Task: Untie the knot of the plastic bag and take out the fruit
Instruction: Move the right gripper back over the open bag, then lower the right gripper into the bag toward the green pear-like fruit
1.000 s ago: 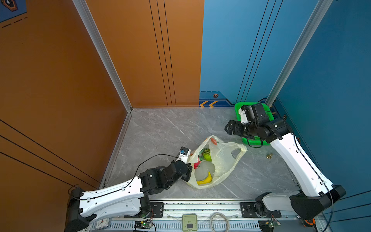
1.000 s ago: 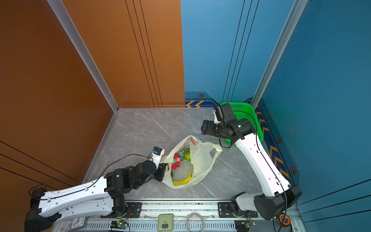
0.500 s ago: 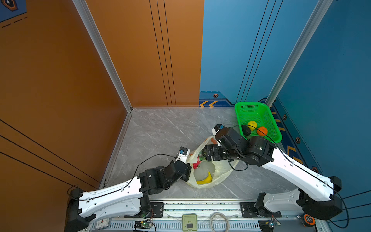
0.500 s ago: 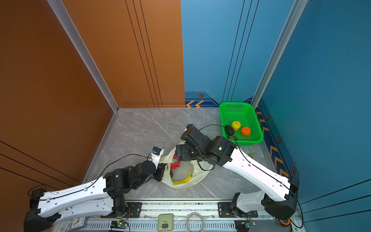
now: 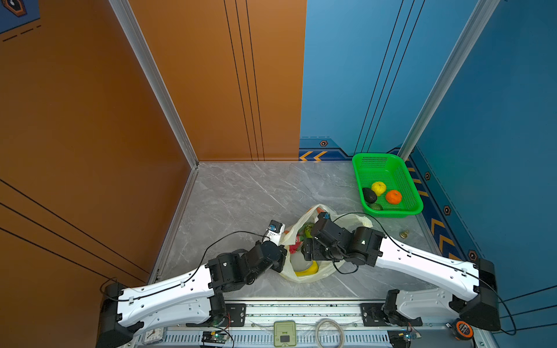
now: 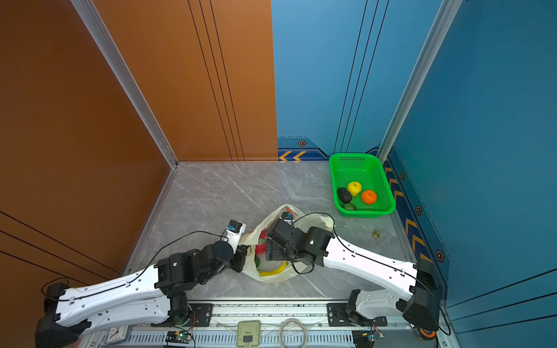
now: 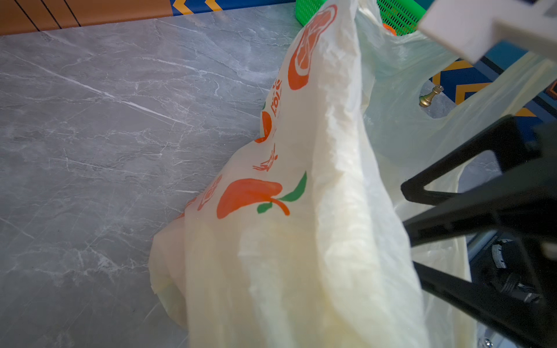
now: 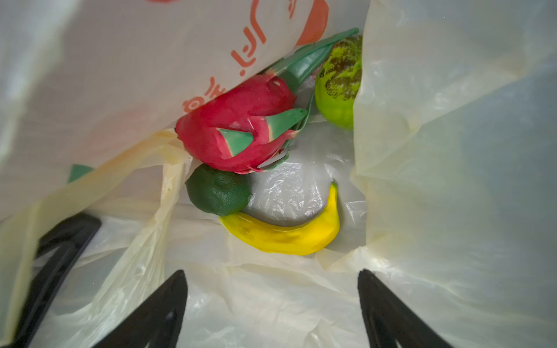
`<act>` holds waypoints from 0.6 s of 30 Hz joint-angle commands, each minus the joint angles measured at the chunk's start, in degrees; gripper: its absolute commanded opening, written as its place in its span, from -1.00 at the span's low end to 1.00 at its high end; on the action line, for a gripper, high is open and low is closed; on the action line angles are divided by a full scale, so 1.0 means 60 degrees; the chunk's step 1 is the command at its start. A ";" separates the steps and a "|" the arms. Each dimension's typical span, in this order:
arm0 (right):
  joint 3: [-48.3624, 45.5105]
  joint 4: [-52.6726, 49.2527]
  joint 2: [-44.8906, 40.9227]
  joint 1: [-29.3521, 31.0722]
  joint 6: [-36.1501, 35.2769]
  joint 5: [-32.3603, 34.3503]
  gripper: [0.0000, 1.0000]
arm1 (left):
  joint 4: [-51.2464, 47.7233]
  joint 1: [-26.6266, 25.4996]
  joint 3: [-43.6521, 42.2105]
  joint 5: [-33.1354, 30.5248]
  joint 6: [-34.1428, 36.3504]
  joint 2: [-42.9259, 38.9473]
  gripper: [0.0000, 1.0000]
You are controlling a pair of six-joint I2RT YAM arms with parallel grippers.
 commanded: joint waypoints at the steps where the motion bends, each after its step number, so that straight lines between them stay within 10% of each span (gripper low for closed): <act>1: -0.0423 0.1324 0.0283 0.0006 0.0740 0.0308 0.74 | -0.0066 0.0061 0.0258 -0.0154 0.0132 -0.0142 -1.00; 18: -0.0718 0.2343 0.2271 -0.0776 0.1459 0.2029 0.64 | -0.0103 0.0082 0.0145 -0.0120 0.0137 -0.0491 -1.00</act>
